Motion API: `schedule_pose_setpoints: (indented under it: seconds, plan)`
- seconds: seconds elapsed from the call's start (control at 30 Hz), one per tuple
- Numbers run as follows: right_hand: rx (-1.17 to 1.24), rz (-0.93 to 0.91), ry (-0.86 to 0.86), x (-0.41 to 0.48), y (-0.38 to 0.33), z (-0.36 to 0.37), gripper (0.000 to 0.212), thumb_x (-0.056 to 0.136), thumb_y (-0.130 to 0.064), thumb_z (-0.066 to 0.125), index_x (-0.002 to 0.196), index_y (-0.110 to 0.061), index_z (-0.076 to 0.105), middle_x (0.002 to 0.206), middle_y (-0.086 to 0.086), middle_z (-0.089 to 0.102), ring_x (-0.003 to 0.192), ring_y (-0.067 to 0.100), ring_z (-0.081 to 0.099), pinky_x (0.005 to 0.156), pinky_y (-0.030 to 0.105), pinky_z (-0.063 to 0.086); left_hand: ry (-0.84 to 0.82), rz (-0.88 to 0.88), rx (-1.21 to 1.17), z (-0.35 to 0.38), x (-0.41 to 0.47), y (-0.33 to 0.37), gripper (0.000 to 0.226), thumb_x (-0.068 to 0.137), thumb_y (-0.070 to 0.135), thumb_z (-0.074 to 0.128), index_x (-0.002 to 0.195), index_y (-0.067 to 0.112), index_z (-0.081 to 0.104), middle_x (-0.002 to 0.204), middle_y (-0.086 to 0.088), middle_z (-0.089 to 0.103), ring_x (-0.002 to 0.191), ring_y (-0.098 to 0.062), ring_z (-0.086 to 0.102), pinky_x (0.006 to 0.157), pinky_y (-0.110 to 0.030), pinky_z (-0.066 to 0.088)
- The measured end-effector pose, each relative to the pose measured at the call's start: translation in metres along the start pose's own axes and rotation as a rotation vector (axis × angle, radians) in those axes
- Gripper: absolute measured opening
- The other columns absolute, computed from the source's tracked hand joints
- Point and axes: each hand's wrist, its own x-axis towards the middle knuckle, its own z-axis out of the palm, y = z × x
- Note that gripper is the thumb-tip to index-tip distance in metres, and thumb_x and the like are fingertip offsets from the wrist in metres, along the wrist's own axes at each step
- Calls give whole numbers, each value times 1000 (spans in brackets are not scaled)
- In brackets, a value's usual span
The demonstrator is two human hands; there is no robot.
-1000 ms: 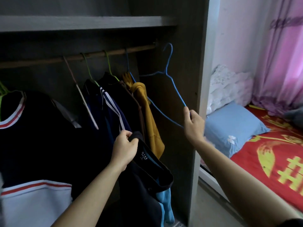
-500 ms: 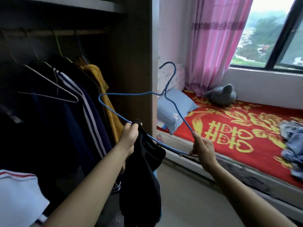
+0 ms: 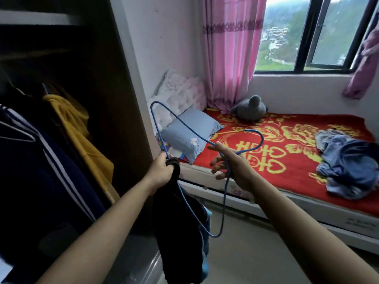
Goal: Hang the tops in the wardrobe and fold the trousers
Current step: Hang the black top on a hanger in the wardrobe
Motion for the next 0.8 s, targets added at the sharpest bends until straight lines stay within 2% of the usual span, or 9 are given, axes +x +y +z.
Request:
schedule_pose_setpoints:
  seconds: [0.07, 0.13, 0.2, 0.3, 0.4, 0.5, 0.6, 0.73, 0.8]
  plan:
    - [-38, -42, 10, -3, -2, -17, 43, 91, -61, 56, 113, -27, 72, 59, -2, 50, 49, 12, 45, 45, 23, 36, 80, 17, 138, 14, 4, 8, 17, 82, 13, 57, 98, 20, 58, 97, -8, 66, 89, -26, 64, 87, -40, 54]
    - [-6, -65, 50, -5, -1, -33, 41, 102, -47, 46, 111, -17, 73, 56, -4, 30, 48, 11, 22, 45, 25, 17, 287, 78, 304, 25, 9, 13, 24, 77, 13, 64, 100, 19, 59, 98, -3, 59, 84, -18, 56, 81, -27, 47]
    - [-42, -67, 94, -8, -2, -50, 38, 103, -39, 47, 107, -12, 74, 58, 0, 22, 51, 16, 14, 47, 29, 11, 385, 75, 431, 32, 11, 17, 21, 77, 16, 66, 93, 21, 54, 92, 0, 57, 78, -18, 49, 71, -26, 40]
    - [-294, -54, 107, -14, 3, -78, 22, 96, -35, 62, 86, -16, 68, 50, -6, 33, 46, 12, 28, 43, 24, 22, 369, -68, 578, 38, 11, 24, 15, 81, 26, 65, 87, 23, 52, 85, 2, 60, 72, -19, 49, 62, -28, 37]
    - [-602, -38, 52, -17, 23, -93, 36, 83, -38, 78, 79, -19, 48, 59, -10, 44, 54, 8, 40, 54, 25, 35, 385, -83, 668, 50, 7, 29, 14, 79, 30, 63, 83, 24, 51, 81, 1, 59, 72, -25, 50, 65, -31, 38]
    - [-761, 30, 72, -13, 49, -86, 51, 71, -50, 83, 86, -23, 43, 83, -6, 54, 73, 11, 49, 64, 30, 40, 361, 7, 656, 70, 4, 37, 16, 76, 29, 63, 79, 25, 47, 71, 6, 54, 63, -19, 46, 61, -30, 33]
    - [-865, 60, 47, -4, 66, -70, 60, 71, -51, 82, 108, -18, 48, 110, -3, 60, 100, 19, 58, 84, 36, 49, 313, 166, 647, 88, 0, 48, 17, 72, 27, 63, 76, 25, 46, 64, 12, 48, 61, -19, 42, 60, -29, 32]
    - [-1014, -11, 134, 6, 72, -57, 18, 86, -21, 61, 95, -19, 45, 104, 8, 65, 101, 33, 59, 69, 37, 42, 290, 313, 662, 84, -4, 42, 18, 74, 22, 63, 79, 27, 47, 64, 10, 48, 63, -19, 42, 58, -29, 32]
    - [-1037, -31, 198, 9, 66, -61, 17, 83, -11, 55, 94, -17, 45, 101, 13, 64, 96, 36, 59, 65, 37, 35, 277, 338, 725, 68, -2, 25, 15, 77, 22, 62, 80, 27, 48, 70, 8, 52, 62, -19, 46, 56, -28, 33]
